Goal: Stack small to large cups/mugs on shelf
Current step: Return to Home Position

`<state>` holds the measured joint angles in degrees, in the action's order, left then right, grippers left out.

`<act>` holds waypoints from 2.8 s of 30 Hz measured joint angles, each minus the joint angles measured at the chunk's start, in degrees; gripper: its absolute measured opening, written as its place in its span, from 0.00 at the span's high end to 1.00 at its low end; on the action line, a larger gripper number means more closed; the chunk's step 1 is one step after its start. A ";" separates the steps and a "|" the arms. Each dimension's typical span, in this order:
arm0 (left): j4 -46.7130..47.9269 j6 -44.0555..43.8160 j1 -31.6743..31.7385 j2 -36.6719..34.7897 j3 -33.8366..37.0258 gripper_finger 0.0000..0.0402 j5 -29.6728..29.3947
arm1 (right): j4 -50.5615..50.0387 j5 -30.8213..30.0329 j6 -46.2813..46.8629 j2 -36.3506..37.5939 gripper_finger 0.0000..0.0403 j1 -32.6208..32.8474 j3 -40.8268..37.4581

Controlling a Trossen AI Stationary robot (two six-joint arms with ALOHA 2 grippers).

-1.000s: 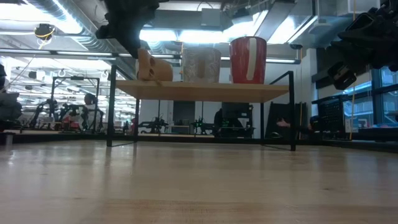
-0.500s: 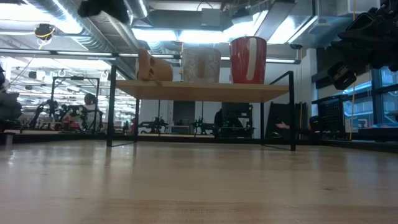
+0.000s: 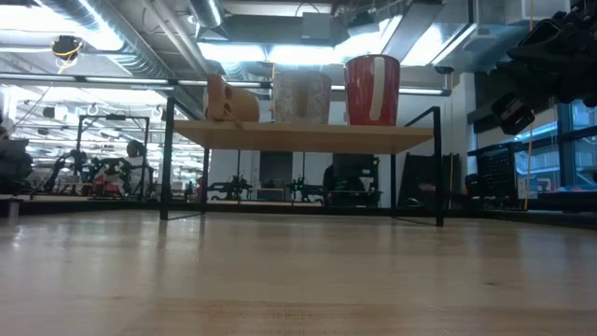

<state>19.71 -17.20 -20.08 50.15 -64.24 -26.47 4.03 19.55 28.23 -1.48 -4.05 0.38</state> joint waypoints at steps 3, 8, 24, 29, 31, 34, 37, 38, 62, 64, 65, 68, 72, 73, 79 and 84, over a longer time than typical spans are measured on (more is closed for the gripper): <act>-12.02 0.85 -4.04 -2.88 7.56 0.99 -0.86 | -0.02 0.02 -0.04 0.00 0.83 0.00 0.02; -26.33 1.66 -9.18 -6.76 18.64 1.00 -1.04 | 0.00 0.00 -0.04 0.00 0.83 0.00 0.02; -34.18 4.33 -11.56 -22.56 36.41 0.95 -2.62 | 0.00 0.00 -0.02 0.00 0.83 0.00 0.02; -33.21 12.53 -11.54 -33.06 38.86 0.94 -14.75 | -0.02 0.00 -0.04 0.00 0.83 -0.01 0.02; -31.38 14.81 -11.54 -36.65 39.01 0.94 -17.04 | 0.00 0.01 -0.06 0.00 0.83 0.00 0.02; -27.97 17.40 -11.54 -41.62 39.01 0.95 -18.01 | 0.00 0.01 -0.06 0.00 0.83 0.00 0.02; -24.14 17.77 -11.54 -46.48 39.01 0.96 -16.35 | -0.01 0.02 0.00 0.00 0.83 -0.01 0.02; -22.54 17.53 -11.54 -47.94 39.01 0.96 -14.80 | -0.02 0.02 -0.04 0.00 0.83 0.00 0.02; -29.04 -1.56 -11.56 -49.99 54.71 0.97 0.67 | 0.00 0.00 -0.03 0.00 0.83 0.00 0.02; -34.79 -1.49 -11.54 -50.01 56.98 0.97 2.11 | 0.00 0.02 -0.07 0.00 0.83 0.00 0.02; -37.33 -1.66 -11.56 -50.01 58.24 0.97 3.16 | -0.02 0.02 -0.01 0.00 0.83 0.00 0.02; -44.97 -2.96 -11.56 -49.99 61.81 0.97 7.61 | 0.00 0.02 -0.09 0.00 0.83 0.00 0.02; -57.05 -2.09 -11.56 -50.01 63.47 0.97 14.96 | 0.00 0.00 -0.07 0.00 0.83 0.00 0.02; -59.20 -1.41 -11.55 -49.99 63.46 0.97 16.78 | 0.00 0.02 -0.09 0.00 0.83 0.00 0.02; -63.56 2.54 -11.56 -50.01 63.15 0.97 23.36 | 0.00 0.02 -0.01 0.00 0.83 -0.01 0.02; -55.46 -1.53 -11.54 -50.01 63.80 0.97 19.71 | 0.00 0.02 -0.03 0.00 0.83 0.00 0.02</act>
<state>-35.75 -18.73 -31.62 0.14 -0.45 -6.76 4.03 19.57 28.20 -1.48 -4.05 0.40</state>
